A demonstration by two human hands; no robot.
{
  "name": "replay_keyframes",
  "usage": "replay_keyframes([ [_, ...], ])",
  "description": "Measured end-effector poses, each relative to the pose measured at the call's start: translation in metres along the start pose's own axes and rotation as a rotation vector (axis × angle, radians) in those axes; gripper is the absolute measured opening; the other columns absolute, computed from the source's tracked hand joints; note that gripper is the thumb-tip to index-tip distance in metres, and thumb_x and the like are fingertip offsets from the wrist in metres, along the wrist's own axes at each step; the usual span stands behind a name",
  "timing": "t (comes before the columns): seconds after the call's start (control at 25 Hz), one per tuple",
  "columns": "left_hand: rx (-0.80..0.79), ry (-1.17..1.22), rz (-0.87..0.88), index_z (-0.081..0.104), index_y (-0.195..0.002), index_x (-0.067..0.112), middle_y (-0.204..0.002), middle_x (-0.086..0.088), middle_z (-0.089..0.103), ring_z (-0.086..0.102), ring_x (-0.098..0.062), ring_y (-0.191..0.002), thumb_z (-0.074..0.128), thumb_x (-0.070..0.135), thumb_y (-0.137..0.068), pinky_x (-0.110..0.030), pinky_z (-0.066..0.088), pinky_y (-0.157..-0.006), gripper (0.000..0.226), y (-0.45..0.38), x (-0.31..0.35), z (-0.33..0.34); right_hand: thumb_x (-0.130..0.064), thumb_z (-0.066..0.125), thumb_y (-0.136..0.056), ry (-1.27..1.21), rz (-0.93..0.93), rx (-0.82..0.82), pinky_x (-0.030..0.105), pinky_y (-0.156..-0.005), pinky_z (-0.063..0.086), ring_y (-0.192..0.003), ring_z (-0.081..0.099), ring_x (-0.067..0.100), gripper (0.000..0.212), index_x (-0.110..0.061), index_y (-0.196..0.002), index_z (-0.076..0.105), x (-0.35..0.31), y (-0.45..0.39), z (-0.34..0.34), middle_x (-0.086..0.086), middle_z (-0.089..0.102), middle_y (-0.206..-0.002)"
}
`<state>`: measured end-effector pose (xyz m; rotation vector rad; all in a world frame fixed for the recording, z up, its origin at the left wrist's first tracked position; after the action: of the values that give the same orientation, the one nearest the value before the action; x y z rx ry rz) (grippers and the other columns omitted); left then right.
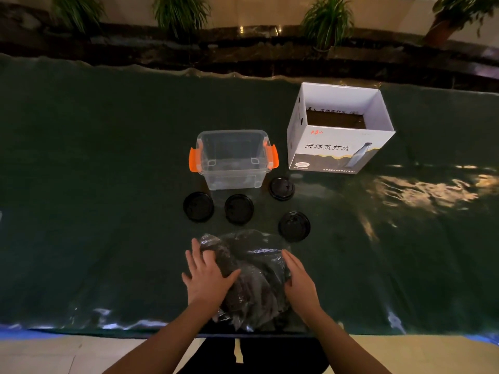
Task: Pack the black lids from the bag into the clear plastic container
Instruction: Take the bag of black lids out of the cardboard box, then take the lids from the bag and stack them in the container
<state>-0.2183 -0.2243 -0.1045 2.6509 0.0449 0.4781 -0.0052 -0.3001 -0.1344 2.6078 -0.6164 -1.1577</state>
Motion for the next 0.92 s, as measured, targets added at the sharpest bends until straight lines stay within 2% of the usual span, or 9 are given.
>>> replay_keyframes([
  [0.12,-0.005,0.298,-0.161,0.026,-0.128,0.015,-0.146,-0.018,0.024,0.043,-0.044,-0.126,0.077,0.06,-0.064,-0.057,0.045,-0.097,0.093,0.0,-0.019,0.002,0.003,0.046,-0.087,0.009,0.004,-0.002,0.017,-0.099,0.036,-0.128,0.044,0.001,0.071,-0.032,-0.147,0.035,0.003,0.002,0.0,-0.017,0.033,-0.154],
  [0.24,-0.154,0.739,-0.34,0.017,-0.135,0.014,-0.133,-0.018,0.046,0.056,-0.037,-0.111,0.086,0.038,-0.066,-0.049,0.047,-0.098,0.1,-0.004,-0.033,0.008,0.007,0.047,-0.085,0.009,0.004,0.005,0.012,-0.096,0.033,-0.119,0.04,-0.008,0.075,-0.032,-0.148,0.034,0.001,0.001,-0.001,-0.018,0.032,-0.154],
  [0.4,-0.213,0.929,-0.336,0.022,-0.138,0.013,-0.128,-0.01,0.053,0.06,-0.02,-0.098,0.083,0.025,-0.073,-0.034,0.05,-0.085,0.09,-0.014,-0.052,0.004,0.012,0.045,-0.081,-0.004,-0.01,0.015,0.016,-0.099,0.038,-0.124,0.042,-0.004,0.08,-0.032,-0.148,0.035,-0.001,0.002,-0.005,-0.017,0.033,-0.154],
  [0.44,-0.231,0.963,-0.327,0.024,-0.14,0.014,-0.129,-0.011,0.054,0.061,-0.02,-0.098,0.08,0.024,-0.076,-0.034,0.051,-0.085,0.085,-0.017,-0.058,0.003,0.012,0.045,-0.081,-0.008,-0.018,0.02,0.02,-0.102,0.039,-0.128,0.043,0.0,0.08,-0.032,-0.148,0.035,-0.001,0.003,-0.007,-0.017,0.033,-0.154],
  [0.52,-0.285,1.006,-0.319,0.026,-0.142,0.017,-0.129,-0.013,0.057,0.062,-0.026,-0.106,0.075,0.026,-0.081,-0.044,0.051,-0.095,0.079,-0.02,-0.071,0.002,0.012,0.046,-0.08,-0.013,-0.037,0.034,0.026,-0.105,0.041,-0.132,0.043,0.006,0.082,-0.032,-0.148,0.036,0.0,0.007,-0.008,-0.017,0.034,-0.153],
  [0.6,-0.344,1.051,-0.301,0.031,-0.142,0.022,-0.126,-0.013,0.061,0.063,-0.03,-0.109,0.07,0.025,-0.085,-0.05,0.048,-0.1,0.069,-0.022,-0.082,-0.001,0.012,0.048,-0.081,-0.015,-0.033,0.056,0.025,-0.099,0.045,-0.13,0.045,0.008,0.081,-0.032,-0.148,0.036,0.002,0.013,-0.012,-0.016,0.034,-0.153],
  [0.76,-0.399,1.251,-0.27,0.048,-0.133,0.026,-0.117,-0.015,0.067,0.066,-0.031,-0.105,0.06,0.019,-0.091,-0.043,0.053,-0.088,0.043,-0.032,-0.085,-0.014,0.011,0.055,-0.082,-0.023,0.022,0.168,0.021,-0.091,0.042,-0.129,0.046,0.011,0.077,-0.026,-0.147,0.038,0.014,0.017,-0.031,-0.009,0.036,-0.154],
  [0.92,-0.464,1.19,-0.192,0.052,-0.131,0.03,-0.122,-0.007,0.066,0.064,-0.024,-0.108,0.061,0.016,-0.091,-0.038,0.052,-0.088,0.043,-0.047,-0.069,-0.016,0.01,0.056,-0.083,-0.015,0.044,0.146,0.026,-0.096,0.044,-0.132,0.046,0.018,0.075,-0.023,-0.148,0.037,0.026,0.021,-0.037,-0.004,0.036,-0.154],
])
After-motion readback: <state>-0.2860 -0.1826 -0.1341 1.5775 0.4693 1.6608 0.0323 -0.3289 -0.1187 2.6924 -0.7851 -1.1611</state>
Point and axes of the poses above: each hand's wrist, its own y-axis away from the middle knuckle, its own z-axis out of the palm, x = y × z, the point moved 2 cm from there along -y, towards the middle knuckle
